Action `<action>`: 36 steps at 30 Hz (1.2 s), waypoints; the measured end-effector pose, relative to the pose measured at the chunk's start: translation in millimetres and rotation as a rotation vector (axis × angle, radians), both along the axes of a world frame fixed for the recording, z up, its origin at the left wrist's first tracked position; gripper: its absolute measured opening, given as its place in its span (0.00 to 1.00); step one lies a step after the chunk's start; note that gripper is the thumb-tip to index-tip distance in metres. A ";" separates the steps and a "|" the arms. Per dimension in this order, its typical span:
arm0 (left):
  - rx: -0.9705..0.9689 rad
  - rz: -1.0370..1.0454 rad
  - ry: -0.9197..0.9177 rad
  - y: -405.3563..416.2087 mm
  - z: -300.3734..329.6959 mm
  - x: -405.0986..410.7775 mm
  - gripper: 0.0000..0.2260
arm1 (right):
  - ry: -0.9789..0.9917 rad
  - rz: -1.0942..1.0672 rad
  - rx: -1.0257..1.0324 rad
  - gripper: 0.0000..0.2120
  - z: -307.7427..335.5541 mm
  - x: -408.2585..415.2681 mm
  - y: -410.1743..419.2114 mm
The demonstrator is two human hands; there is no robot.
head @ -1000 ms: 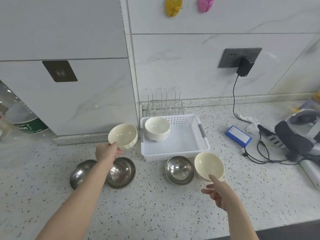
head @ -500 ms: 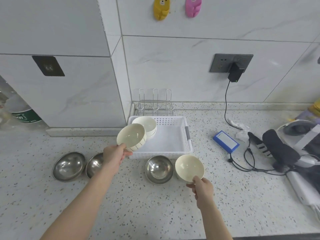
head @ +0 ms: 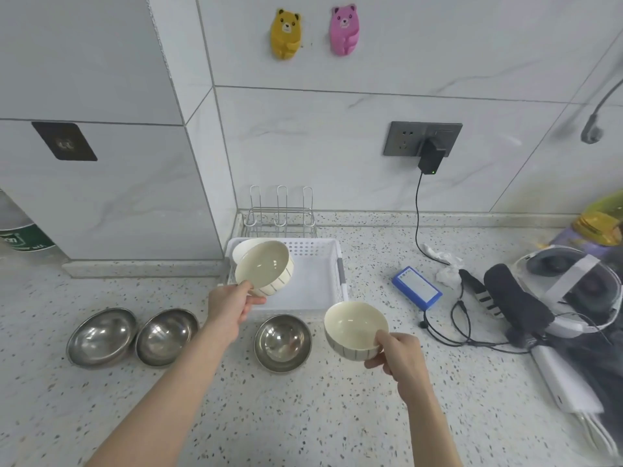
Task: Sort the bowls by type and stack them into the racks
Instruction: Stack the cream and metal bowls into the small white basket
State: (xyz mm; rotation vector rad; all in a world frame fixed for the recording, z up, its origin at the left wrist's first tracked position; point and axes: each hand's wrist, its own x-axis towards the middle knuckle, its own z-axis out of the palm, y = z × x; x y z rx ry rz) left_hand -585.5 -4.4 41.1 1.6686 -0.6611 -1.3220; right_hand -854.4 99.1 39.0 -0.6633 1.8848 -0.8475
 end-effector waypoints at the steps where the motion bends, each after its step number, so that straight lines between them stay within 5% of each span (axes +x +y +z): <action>1: -0.001 0.001 0.002 0.3 1.0 -1.2 0.05 | 0.011 0.013 -0.006 0.13 4.5 -1.8 -3.0; 19: -0.048 -0.004 -0.006 -39.2 25.7 7.4 0.05 | -0.101 -0.050 -0.190 0.07 7.4 43.2 -118.1; 36: -0.083 -0.091 -0.093 -61.9 8.8 15.1 0.05 | -0.158 -0.100 0.038 0.13 -47.1 91.6 -168.9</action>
